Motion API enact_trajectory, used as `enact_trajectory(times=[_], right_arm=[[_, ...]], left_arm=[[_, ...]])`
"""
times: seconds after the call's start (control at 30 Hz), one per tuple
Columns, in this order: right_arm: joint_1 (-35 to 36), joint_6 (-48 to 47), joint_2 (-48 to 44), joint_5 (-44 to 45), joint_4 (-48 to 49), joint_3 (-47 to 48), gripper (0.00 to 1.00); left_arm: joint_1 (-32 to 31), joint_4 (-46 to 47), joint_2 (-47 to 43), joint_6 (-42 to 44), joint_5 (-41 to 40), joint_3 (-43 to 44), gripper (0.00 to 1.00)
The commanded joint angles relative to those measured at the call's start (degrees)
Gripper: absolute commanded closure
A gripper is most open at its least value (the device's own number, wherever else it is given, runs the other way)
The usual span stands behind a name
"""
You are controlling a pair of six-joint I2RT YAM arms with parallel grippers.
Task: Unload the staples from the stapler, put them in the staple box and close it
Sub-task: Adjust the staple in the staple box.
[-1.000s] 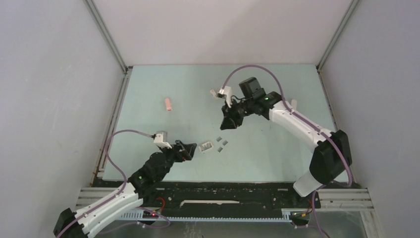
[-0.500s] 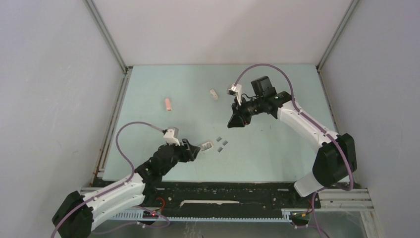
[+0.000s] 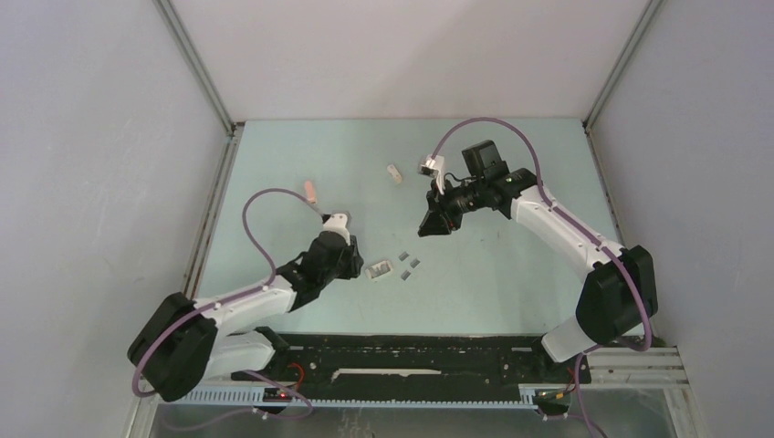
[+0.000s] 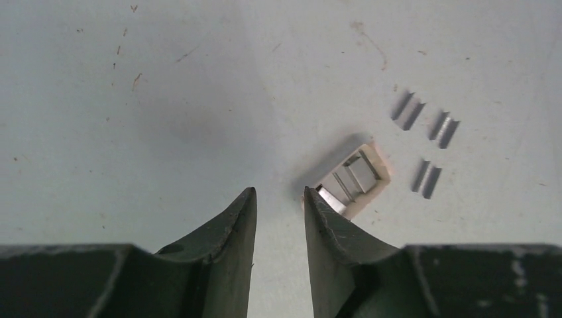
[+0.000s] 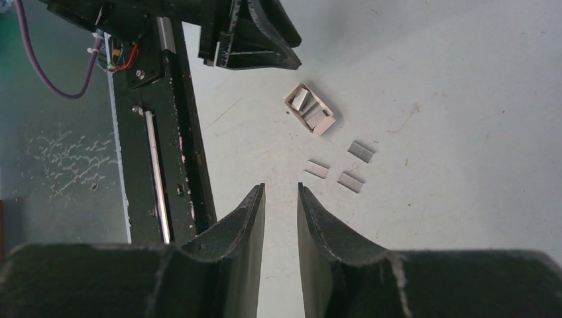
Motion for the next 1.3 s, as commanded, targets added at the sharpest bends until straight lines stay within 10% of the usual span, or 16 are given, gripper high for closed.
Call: enact_trajectory(times=[0.0, 0.6, 1.27], right_arm=[[-0.3, -1.1, -1.0, -1.5, -0.3, 0.2, 0.68], [-0.3, -1.4, -0.4, -2.3, -0.6, 0.2, 0.67], [-0.4, -1.3, -0.3, -3.2, -0.8, 0.2, 0.67]], left_arm=[[1.8, -0.8, 3.8, 5.0, 2.7, 5.4, 0.62], [2.1, 0.5, 8.4, 7.0, 9.9, 7.4, 0.49], [2.0, -4.0, 13.6, 8.2, 9.0, 11.2, 0.57]])
